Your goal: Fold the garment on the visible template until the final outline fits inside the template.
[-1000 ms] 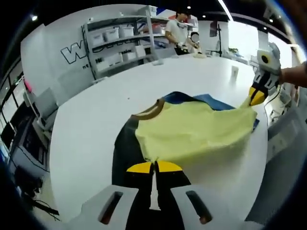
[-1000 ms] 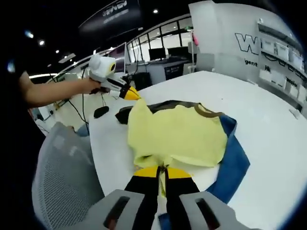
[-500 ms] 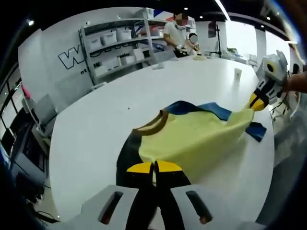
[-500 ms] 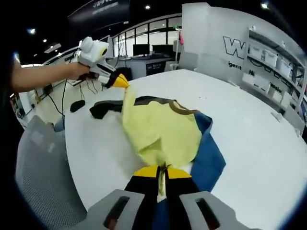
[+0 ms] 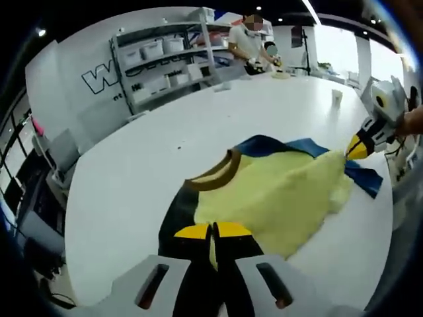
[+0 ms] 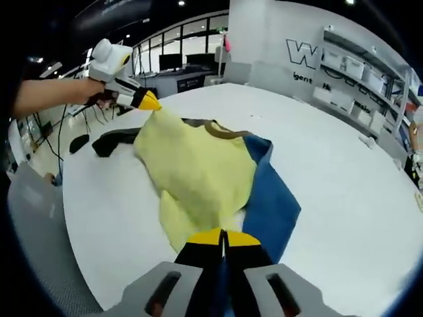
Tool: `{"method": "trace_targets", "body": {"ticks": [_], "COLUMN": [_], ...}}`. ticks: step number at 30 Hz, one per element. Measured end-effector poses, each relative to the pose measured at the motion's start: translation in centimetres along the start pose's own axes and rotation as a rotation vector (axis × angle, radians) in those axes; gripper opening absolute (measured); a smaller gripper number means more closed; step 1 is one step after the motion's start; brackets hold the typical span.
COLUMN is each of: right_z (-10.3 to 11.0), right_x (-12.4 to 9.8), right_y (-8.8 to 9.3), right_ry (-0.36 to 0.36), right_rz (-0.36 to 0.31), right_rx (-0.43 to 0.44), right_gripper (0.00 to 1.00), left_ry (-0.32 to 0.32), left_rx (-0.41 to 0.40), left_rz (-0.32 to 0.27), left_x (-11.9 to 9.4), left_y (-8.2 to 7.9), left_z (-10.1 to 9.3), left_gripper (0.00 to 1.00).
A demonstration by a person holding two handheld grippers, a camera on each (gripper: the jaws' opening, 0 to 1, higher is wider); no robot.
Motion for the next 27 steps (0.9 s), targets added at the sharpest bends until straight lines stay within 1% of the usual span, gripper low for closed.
{"method": "trace_targets", "body": {"ticks": [2,5,7,9,12,15,18,21,23,27], "right_z": [0.0,0.0,0.2,0.6,0.8,1.0,1.3,1.6,1.7,1.8], "right_x": [0.3,0.2,0.1,0.0,0.0,0.2,0.4,0.7,0.9,1.7], "right_y": [0.5,0.5,0.7,0.9,1.2,1.6,2.0,2.3,2.4,2.8], "right_ry": [-0.009,-0.004,-0.016,-0.024,-0.027,-0.040,-0.053,-0.057,-0.057,-0.048], "right_rz": [0.021,0.011,0.009,0.006,0.012,0.022,0.038,0.049,0.055,0.072], "right_rx": [0.037,0.041,0.055,0.053,0.036,0.053,0.062,0.059,0.058,0.056], "right_gripper": [0.00,0.00,0.00,0.01,0.03,0.05,0.07,0.12,0.14,0.20], "left_ry": [0.009,0.016,0.024,0.027,0.052,0.057,0.070,0.102,0.110,0.142], "left_rx": [-0.009,-0.012,-0.024,-0.037,-0.056,-0.065,-0.116,-0.183,-0.201,-0.253], "left_rz": [0.007,0.017,0.016,0.021,0.049,0.059,0.079,0.085,0.098,0.117], "left_x": [0.2,-0.1,-0.4,-0.6,-1.0,-1.3,-1.6,-1.6,-1.4,-1.0], "left_y": [0.2,0.7,1.0,1.7,2.9,4.0,4.9,5.8,6.4,7.0], "left_z": [-0.1,-0.5,-0.6,-0.8,-1.4,-1.9,-2.3,-3.0,-3.2,-3.9], "left_gripper": [0.04,0.07,0.07,0.08,0.10,0.11,0.16,0.21,0.23,0.26]}}
Point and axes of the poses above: the point that each gripper's makers call its tool centre point, and the gripper's own axes: x roughly forward along the fingers, z roughly to its left, y roughly out of its underside, the point moved 5 cm from there along -x, roughly backward along the fingers, and after that the axes turned 2 degrees about y, right-handed, at the moved point
